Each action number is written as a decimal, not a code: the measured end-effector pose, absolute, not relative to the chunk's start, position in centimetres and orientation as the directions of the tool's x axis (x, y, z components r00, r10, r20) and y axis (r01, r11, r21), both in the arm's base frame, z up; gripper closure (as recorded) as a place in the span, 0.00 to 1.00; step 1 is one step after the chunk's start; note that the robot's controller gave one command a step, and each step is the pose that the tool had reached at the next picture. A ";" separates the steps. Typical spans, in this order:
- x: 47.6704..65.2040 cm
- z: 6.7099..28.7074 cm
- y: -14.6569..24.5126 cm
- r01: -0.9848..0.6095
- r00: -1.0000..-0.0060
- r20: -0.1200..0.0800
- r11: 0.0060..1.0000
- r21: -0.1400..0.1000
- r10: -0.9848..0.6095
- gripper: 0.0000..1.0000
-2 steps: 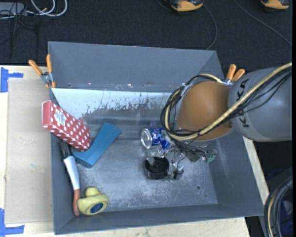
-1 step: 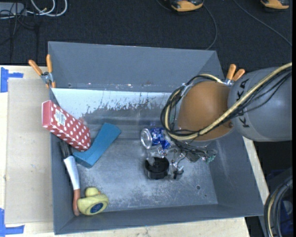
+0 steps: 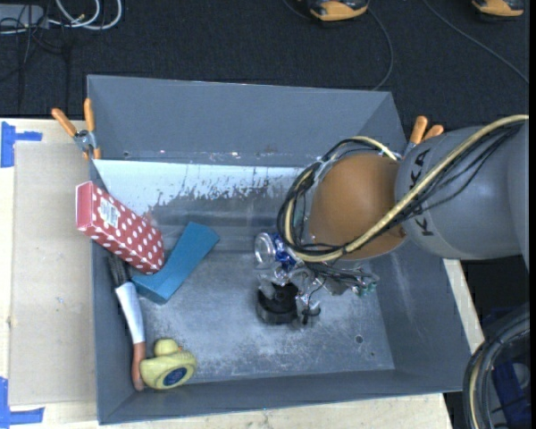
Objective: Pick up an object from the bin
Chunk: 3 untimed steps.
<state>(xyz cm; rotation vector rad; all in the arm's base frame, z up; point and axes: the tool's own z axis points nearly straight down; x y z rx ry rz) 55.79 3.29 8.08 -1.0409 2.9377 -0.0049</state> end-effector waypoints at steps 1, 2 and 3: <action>55.2 7.2 3.4 -0.630 -0.776 -0.011 0.776 -0.001 -0.630 0.00; 55.3 7.5 3.4 -0.629 -0.777 -0.013 0.777 -0.002 -0.629 1.00; 55.3 7.5 3.4 -0.628 -0.778 -0.013 0.778 -0.002 -0.628 1.00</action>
Offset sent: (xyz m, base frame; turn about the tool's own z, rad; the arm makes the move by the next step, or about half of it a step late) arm 0.0000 0.0000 0.0000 0.0000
